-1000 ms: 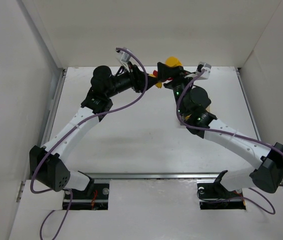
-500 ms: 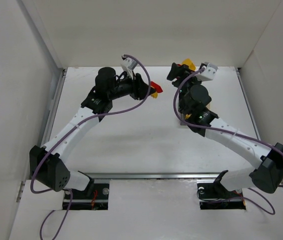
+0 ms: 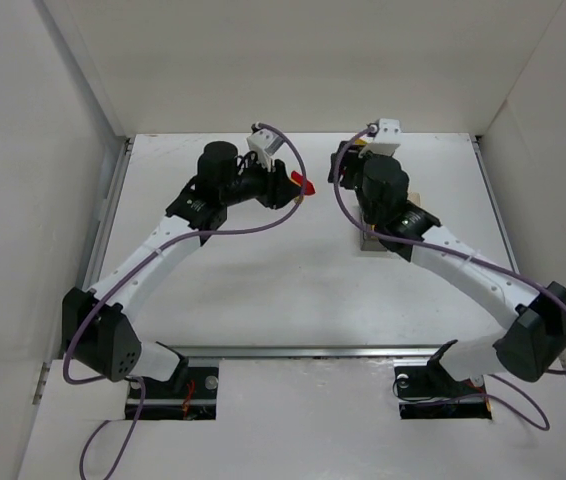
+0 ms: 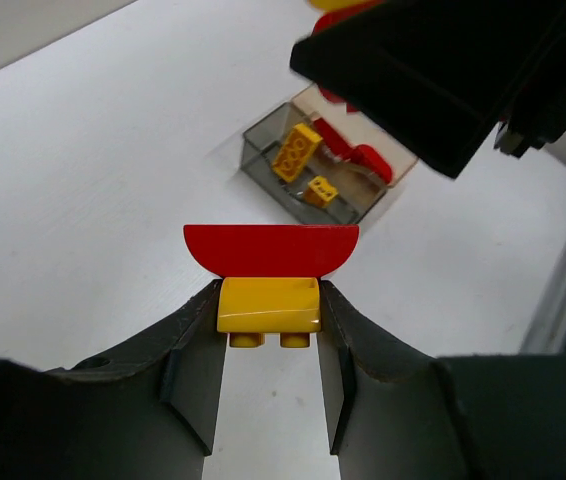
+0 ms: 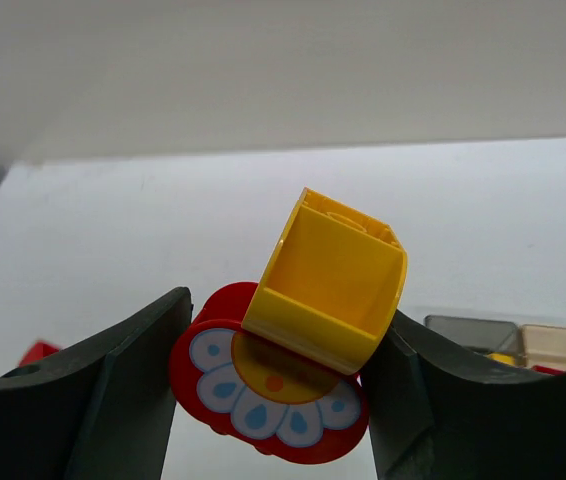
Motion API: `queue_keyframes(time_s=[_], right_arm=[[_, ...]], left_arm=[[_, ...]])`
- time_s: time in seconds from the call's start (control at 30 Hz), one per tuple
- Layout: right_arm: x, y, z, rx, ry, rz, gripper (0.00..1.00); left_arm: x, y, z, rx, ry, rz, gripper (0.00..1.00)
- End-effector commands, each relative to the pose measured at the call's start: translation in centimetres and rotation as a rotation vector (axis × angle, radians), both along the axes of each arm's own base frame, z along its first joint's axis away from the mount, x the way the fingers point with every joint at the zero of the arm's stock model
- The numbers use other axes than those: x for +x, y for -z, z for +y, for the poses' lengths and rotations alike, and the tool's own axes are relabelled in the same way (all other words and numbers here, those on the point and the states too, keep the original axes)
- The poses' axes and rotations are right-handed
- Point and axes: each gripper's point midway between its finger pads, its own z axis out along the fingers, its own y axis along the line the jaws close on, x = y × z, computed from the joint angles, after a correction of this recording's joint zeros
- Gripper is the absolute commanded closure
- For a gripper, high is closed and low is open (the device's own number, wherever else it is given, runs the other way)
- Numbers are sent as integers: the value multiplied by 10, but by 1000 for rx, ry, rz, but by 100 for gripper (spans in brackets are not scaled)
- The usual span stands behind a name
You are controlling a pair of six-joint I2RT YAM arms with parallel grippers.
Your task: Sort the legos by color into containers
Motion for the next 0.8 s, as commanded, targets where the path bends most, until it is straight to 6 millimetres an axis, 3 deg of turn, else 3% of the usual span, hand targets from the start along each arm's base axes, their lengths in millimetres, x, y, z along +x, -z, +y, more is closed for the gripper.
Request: queue_keyframes(time_s=[0.0,0.03,0.07,0.1,0.17,0.2,0.37,0.5,0.6,0.67,0.77], right_arm=[[-13,63,56,-79,-327,261,100],[-19,79,73,-83,-416,333,100],[-12,94,88,-94,-447,402,100],[-20,119,87,-118,-453,527,100],[-20,131,100,-125,-495,610,100],[-20,158,98,-141,-485,697,100],[-22,194,106,-82,-512,791,100],[-22,231,106,-88,-506,884,99],[-27,252,110,-90,-528,945,86],[-31,259,110,-93,-535,971,71],[-33,263,109,-96,-533,980,61]], left_arm=[[12,-18,31,99,-120,-185,100],[13,-11,38,130,-145,-185,100],[14,-9,43,148,-170,-197,100],[17,-7,51,175,-209,-204,100],[14,-5,61,207,-228,-238,100],[13,-5,64,211,-242,-239,100],[1,-2,83,237,-288,-291,100],[-9,10,84,241,-266,-276,100],[-11,15,83,237,-258,-261,100],[-12,14,81,234,-249,-261,100],[-11,12,81,223,-253,-262,100]])
